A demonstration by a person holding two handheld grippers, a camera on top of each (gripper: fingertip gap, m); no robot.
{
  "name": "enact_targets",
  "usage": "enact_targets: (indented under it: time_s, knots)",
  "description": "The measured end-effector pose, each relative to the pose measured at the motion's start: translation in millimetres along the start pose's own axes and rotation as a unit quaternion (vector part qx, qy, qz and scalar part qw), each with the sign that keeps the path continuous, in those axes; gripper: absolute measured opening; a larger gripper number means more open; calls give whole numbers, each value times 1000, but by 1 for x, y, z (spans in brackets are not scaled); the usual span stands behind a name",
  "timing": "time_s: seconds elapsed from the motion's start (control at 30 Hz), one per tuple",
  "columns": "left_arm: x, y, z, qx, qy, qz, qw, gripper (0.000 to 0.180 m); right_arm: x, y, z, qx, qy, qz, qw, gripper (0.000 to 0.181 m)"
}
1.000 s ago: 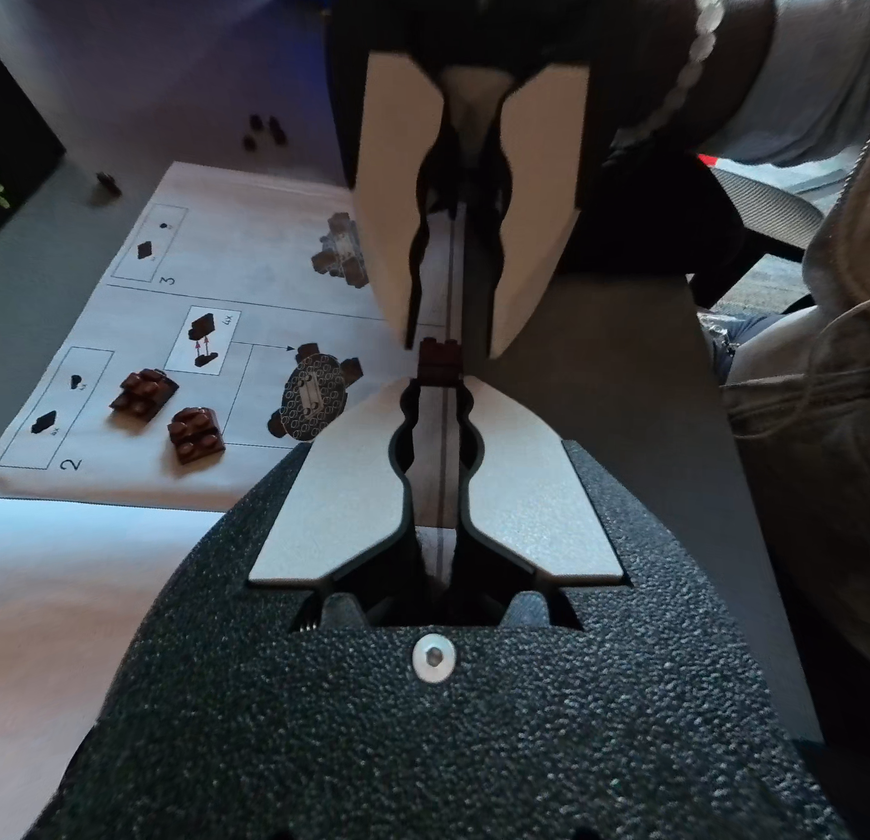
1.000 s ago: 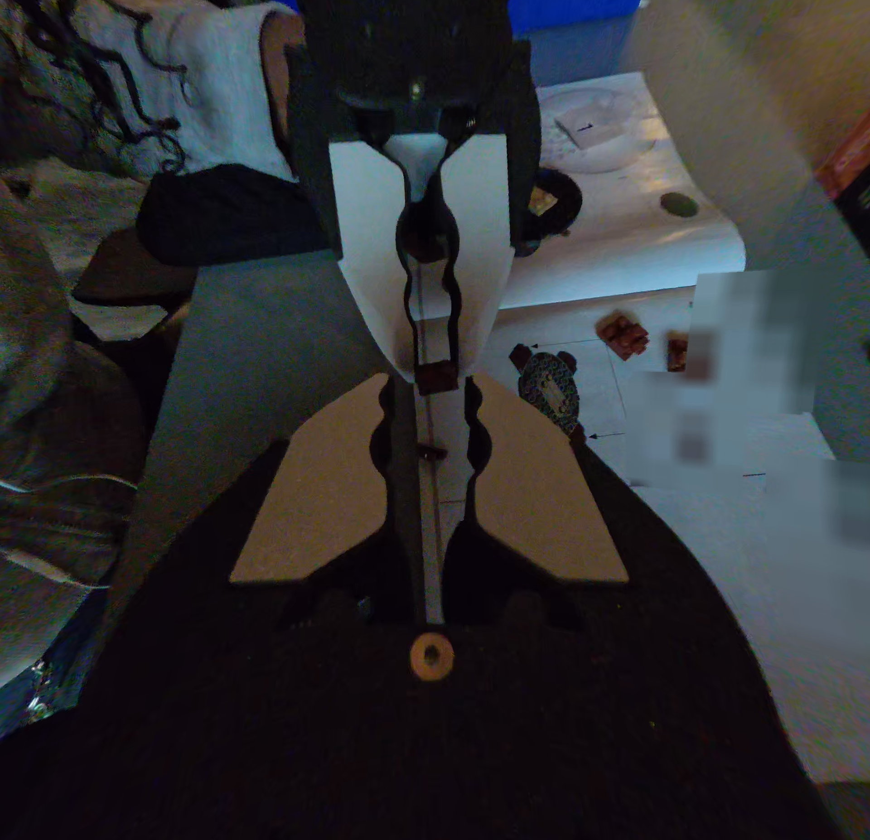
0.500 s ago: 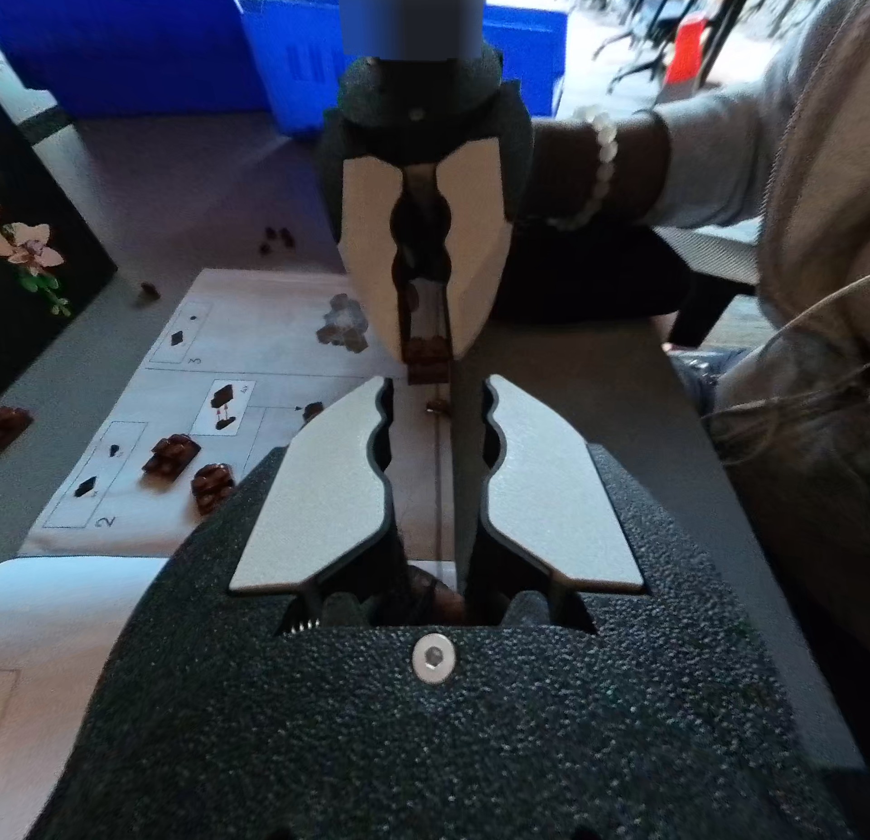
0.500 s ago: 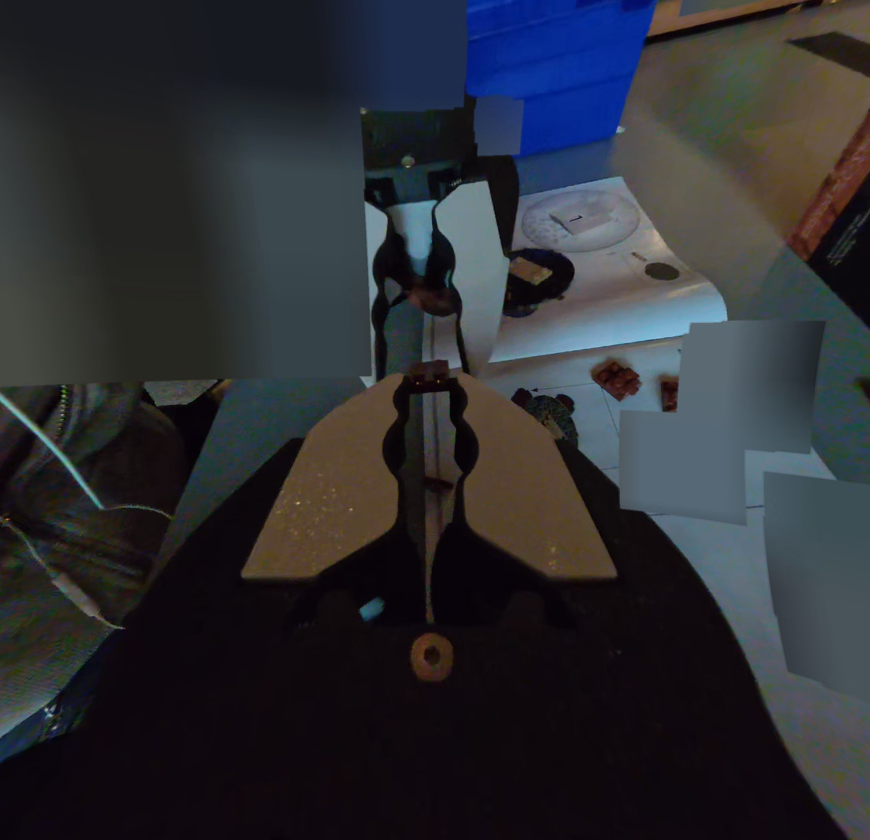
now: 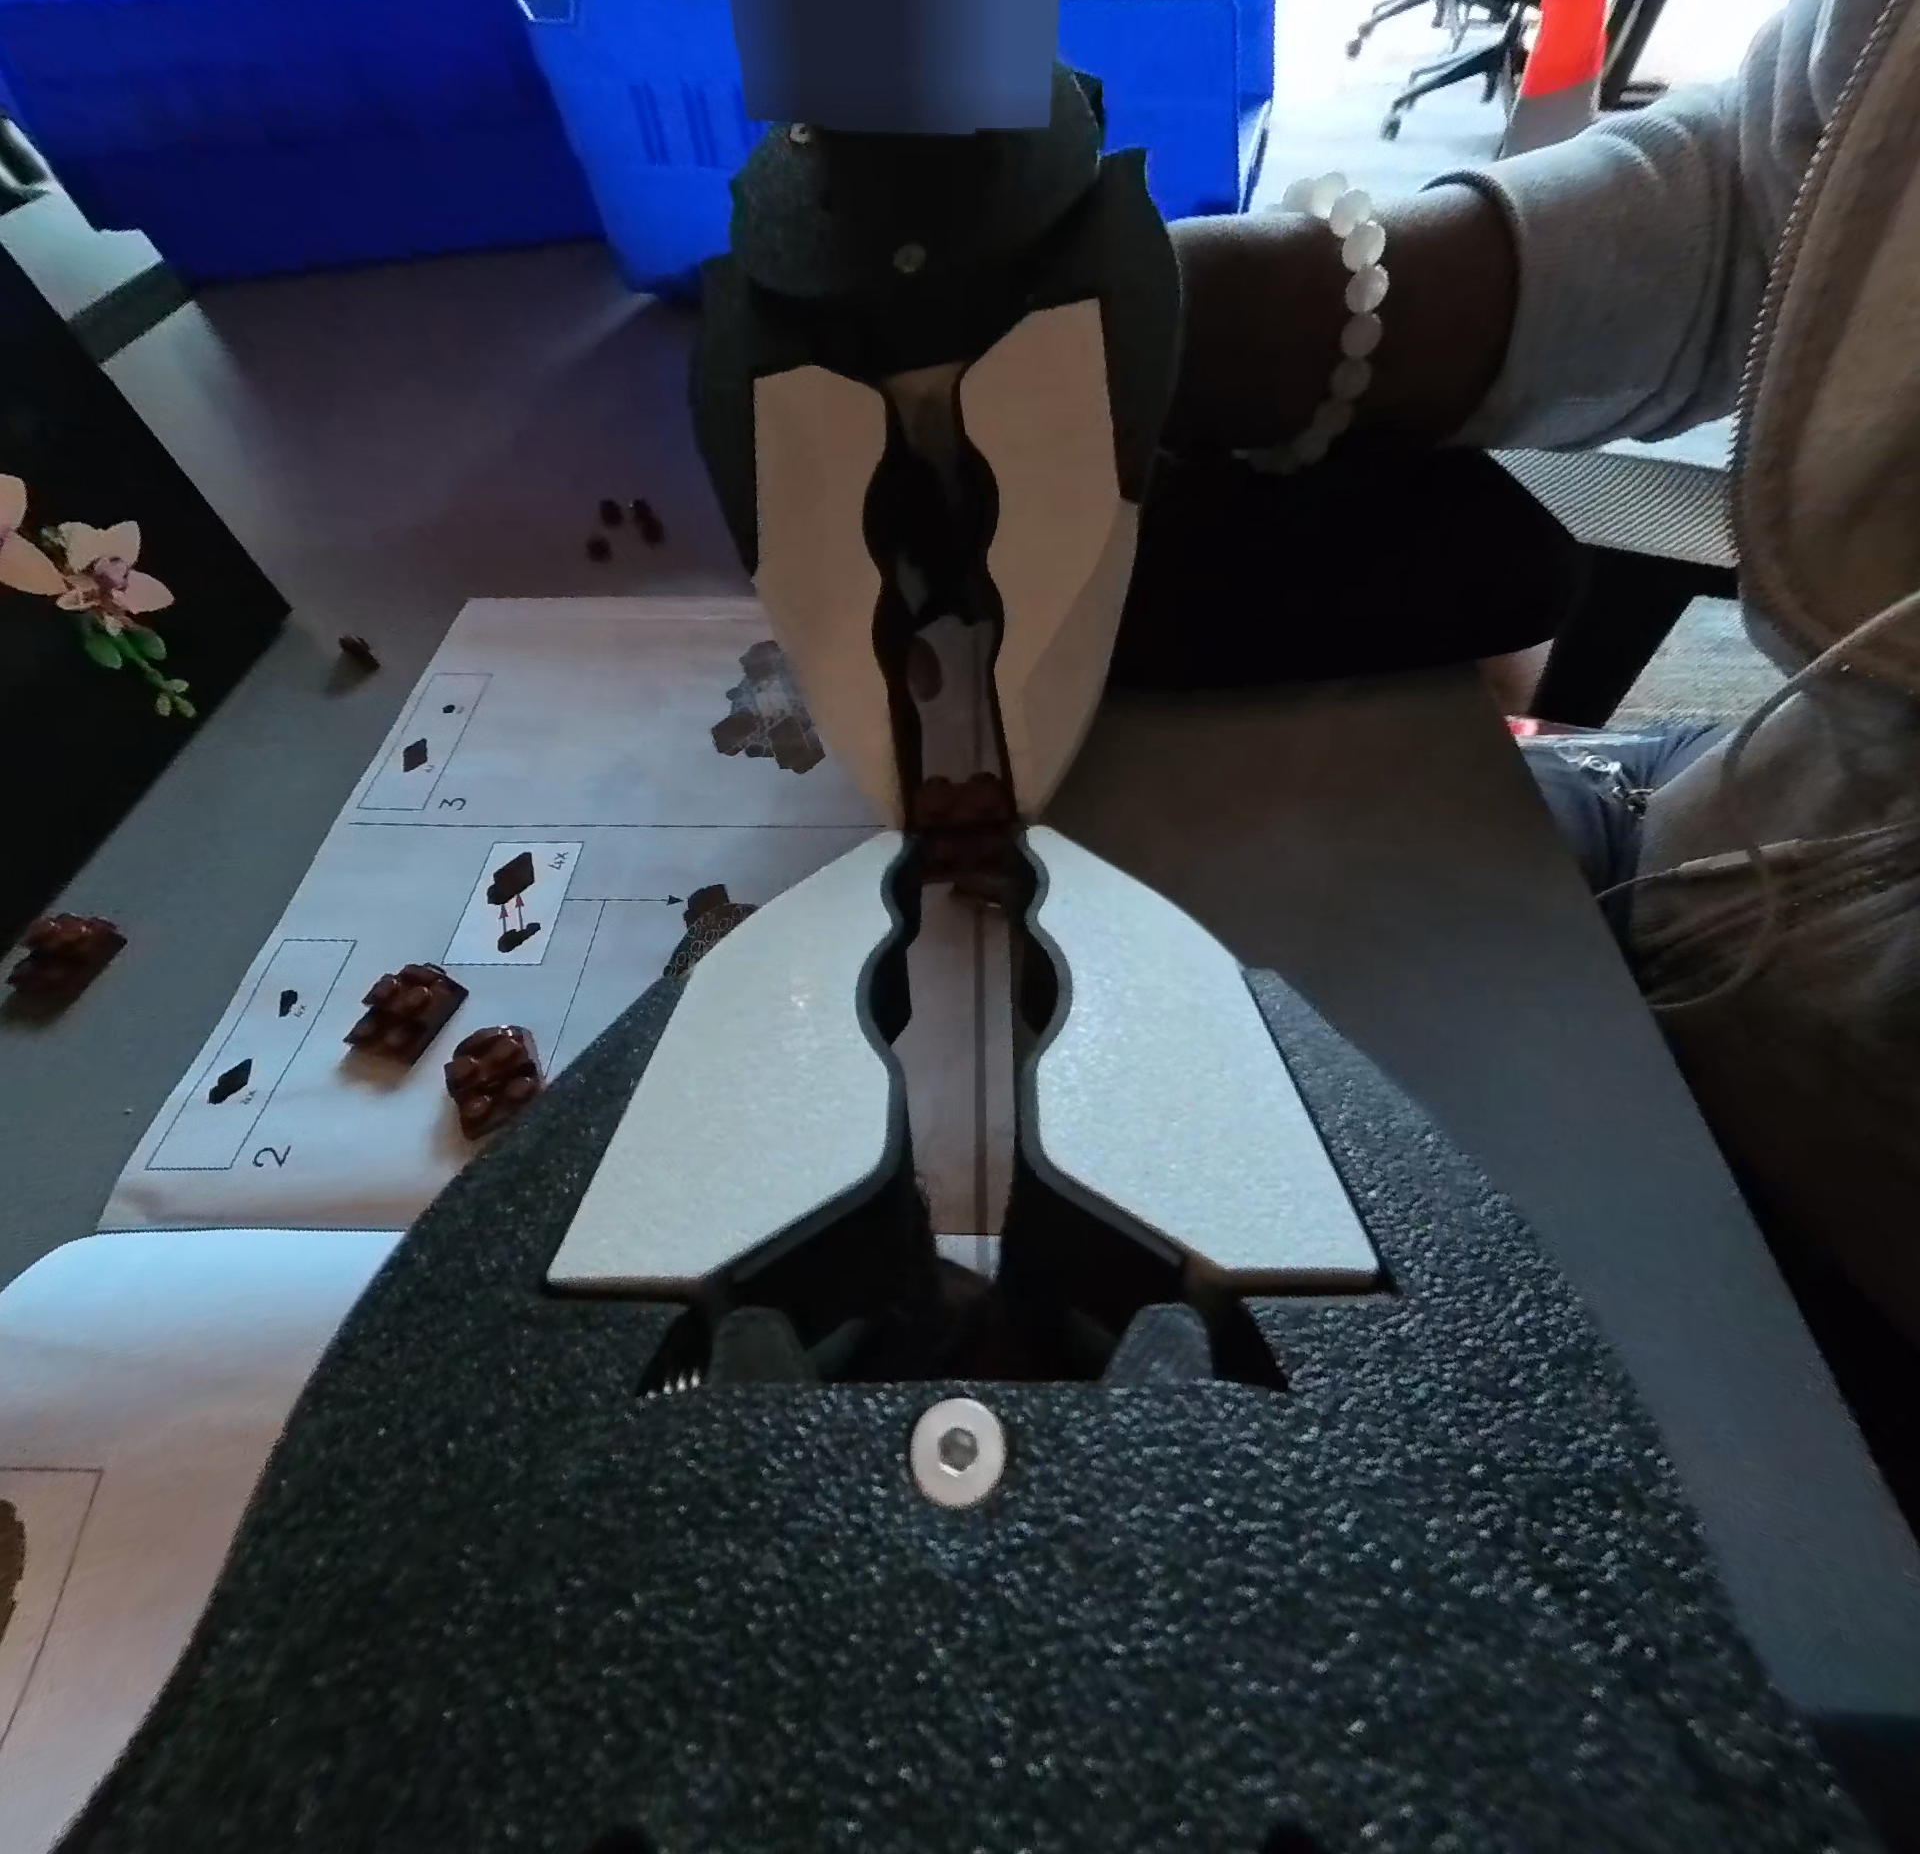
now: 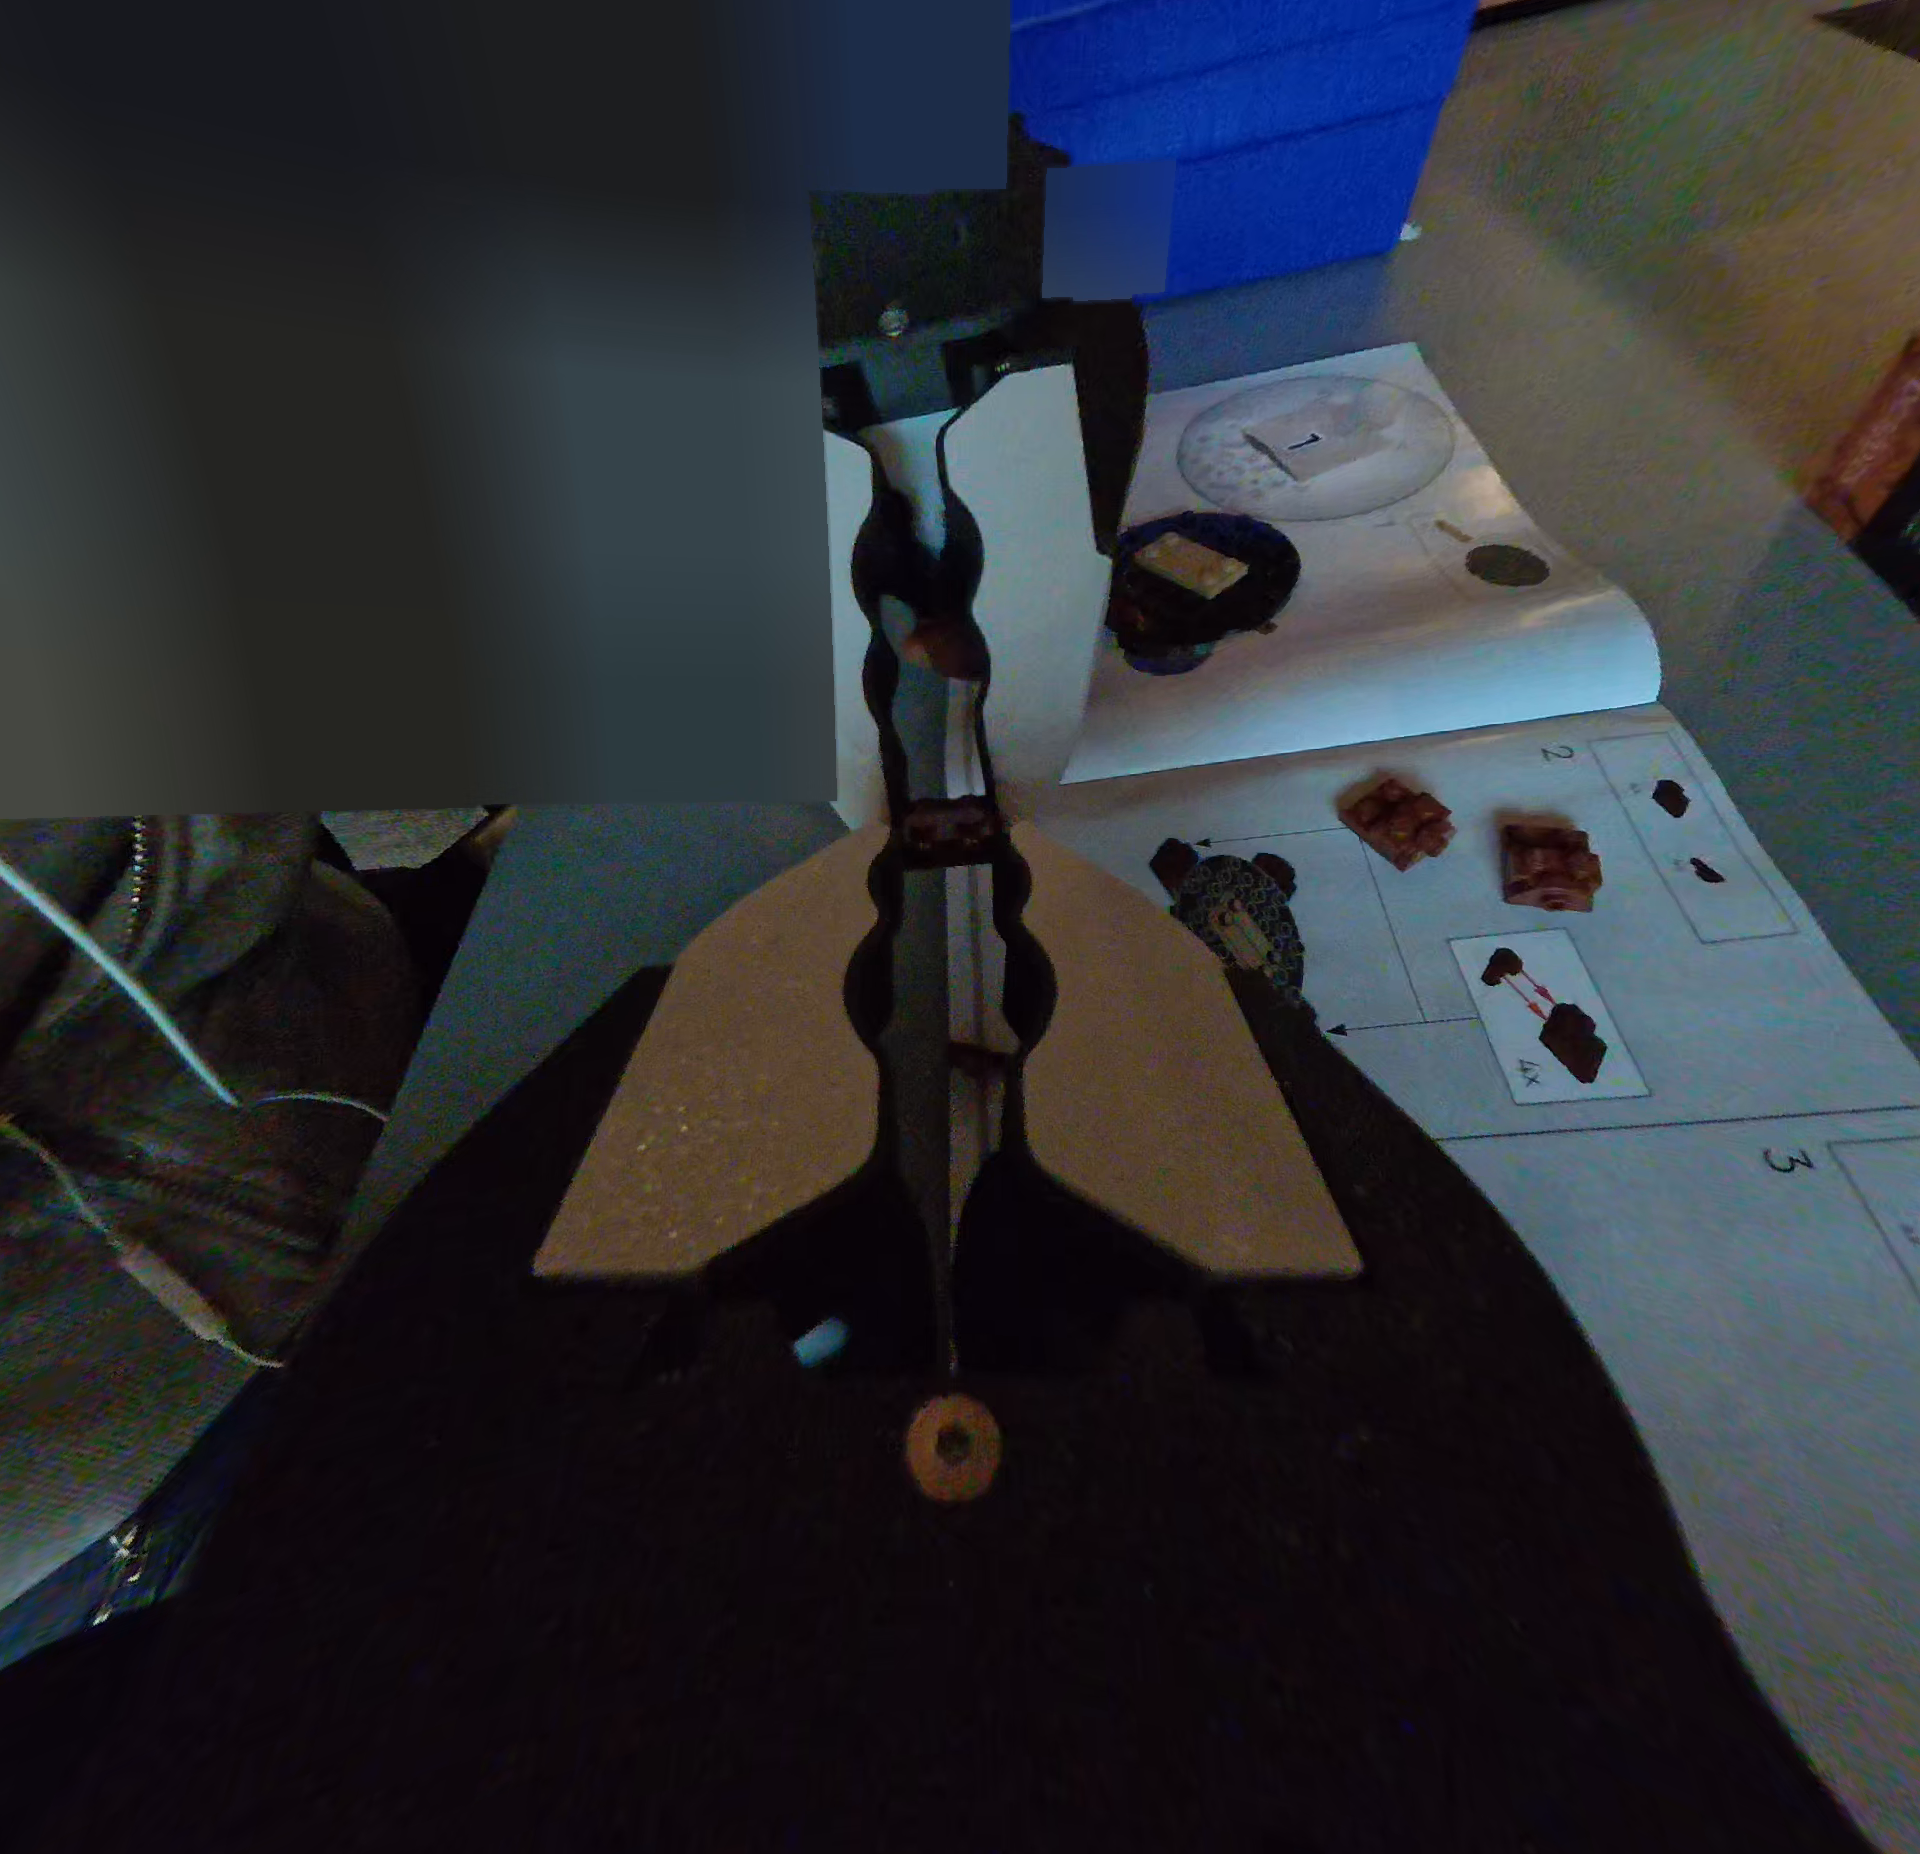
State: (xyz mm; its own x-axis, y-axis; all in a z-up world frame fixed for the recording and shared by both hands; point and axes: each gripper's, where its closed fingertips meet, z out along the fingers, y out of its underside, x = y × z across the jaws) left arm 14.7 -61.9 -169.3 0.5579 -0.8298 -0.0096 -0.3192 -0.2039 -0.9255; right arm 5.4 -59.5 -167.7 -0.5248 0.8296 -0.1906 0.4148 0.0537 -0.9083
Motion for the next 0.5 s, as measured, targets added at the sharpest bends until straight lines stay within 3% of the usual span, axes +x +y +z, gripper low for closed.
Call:
enact_targets:
  time_s: [0.13,0.2,0.23,0.37,0.5]
  knots:
    - [-2,1,2,-7,-2,-7,1000,14,2,2,0,-12,8,-7,1000,16]
    - [-7,2,-1,-4,-7,-26,1000,14,7,5,-7,-34,31,-16,999,36]
    - [-10,1,-4,1,-12,-37,999,15,8,9,-13,-57,46,-29,997,38]
    - [-19,-2,-11,25,-24,-67,997,15,-1,43,-20,-179,68,-67,979,20]
    - [-16,0,-7,12,-19,-59,998,15,-1,57,-14,-196,93,-58,974,8]
